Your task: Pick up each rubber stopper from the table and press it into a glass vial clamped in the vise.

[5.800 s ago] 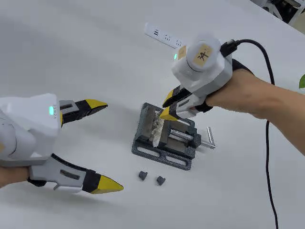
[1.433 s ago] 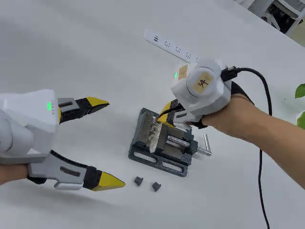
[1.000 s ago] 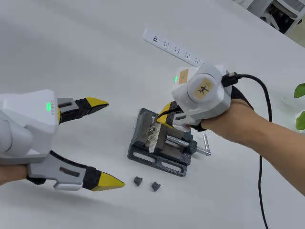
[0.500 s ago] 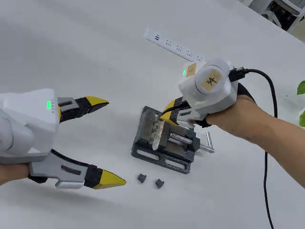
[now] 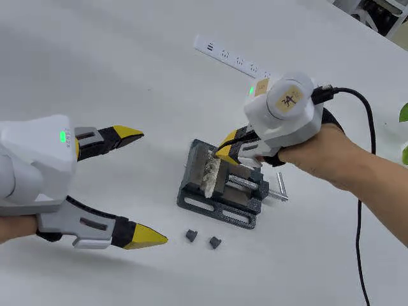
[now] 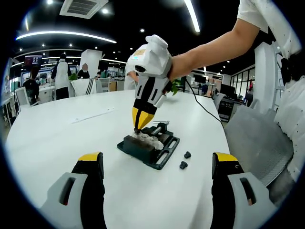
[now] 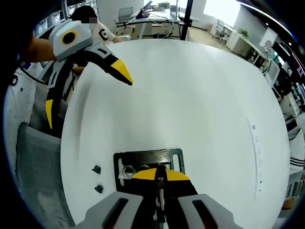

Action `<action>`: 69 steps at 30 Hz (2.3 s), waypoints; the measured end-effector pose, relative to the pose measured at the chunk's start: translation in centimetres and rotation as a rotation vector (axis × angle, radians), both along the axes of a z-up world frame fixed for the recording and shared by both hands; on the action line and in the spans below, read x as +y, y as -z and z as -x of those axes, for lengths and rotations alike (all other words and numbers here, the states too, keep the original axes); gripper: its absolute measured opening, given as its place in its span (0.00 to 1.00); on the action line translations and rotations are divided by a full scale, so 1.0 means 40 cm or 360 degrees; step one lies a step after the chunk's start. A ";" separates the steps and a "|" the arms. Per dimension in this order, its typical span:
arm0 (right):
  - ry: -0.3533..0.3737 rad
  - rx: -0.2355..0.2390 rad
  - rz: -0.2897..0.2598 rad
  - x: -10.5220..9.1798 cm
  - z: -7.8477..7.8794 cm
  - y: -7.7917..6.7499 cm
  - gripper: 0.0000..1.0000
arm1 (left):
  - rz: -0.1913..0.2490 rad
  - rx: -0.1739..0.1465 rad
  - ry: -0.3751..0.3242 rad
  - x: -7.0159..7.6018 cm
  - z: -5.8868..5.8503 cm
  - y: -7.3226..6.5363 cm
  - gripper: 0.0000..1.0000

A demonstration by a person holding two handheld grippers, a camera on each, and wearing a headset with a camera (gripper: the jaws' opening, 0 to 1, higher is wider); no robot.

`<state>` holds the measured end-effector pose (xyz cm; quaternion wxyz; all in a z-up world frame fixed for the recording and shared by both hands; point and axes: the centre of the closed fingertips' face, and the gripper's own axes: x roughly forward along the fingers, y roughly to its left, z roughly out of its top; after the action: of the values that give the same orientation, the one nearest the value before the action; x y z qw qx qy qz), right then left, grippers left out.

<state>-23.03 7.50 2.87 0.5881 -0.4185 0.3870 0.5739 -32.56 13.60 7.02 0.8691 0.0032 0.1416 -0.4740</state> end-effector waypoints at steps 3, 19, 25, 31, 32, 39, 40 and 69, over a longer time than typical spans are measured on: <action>-0.0001 0.0002 0.0006 -0.002 0.003 0.000 0.00 | 0.0002 0.0000 0.0001 -0.002 0.000 -0.001 0.94; -0.0079 -0.0090 0.0051 -0.002 0.006 0.008 0.00 | 0.0002 -0.0005 0.0008 -0.006 -0.003 -0.006 0.94; -0.0078 -0.0110 0.0029 -0.003 0.007 0.007 0.00 | 0.0003 -0.0005 0.0012 -0.009 -0.005 -0.006 0.93; -0.0113 -0.0141 0.0087 0.000 0.007 0.009 0.00 | 0.0003 -0.0004 0.0016 -0.014 -0.007 -0.005 0.94; -0.0115 -0.0143 0.0090 -0.001 0.007 0.008 0.00 | 0.0001 -0.0007 0.0019 -0.015 -0.008 -0.005 0.94; -0.0229 -0.0286 0.0133 -0.005 0.011 0.007 0.00 | 0.0001 -0.0017 0.0028 -0.020 -0.005 -0.014 0.94; -0.0245 -0.0301 0.0140 -0.005 0.013 0.008 0.00 | -0.0003 -0.0017 0.0031 -0.021 -0.002 -0.015 0.93; -0.0010 -0.0114 -0.0053 0.002 0.012 -0.005 0.05 | -0.0064 -0.0013 0.0032 -0.004 0.036 -0.024 0.93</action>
<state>-23.52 7.57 3.07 0.6067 -0.4301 0.3547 0.5667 -34.02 13.45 7.98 0.8646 0.0242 0.1474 -0.4797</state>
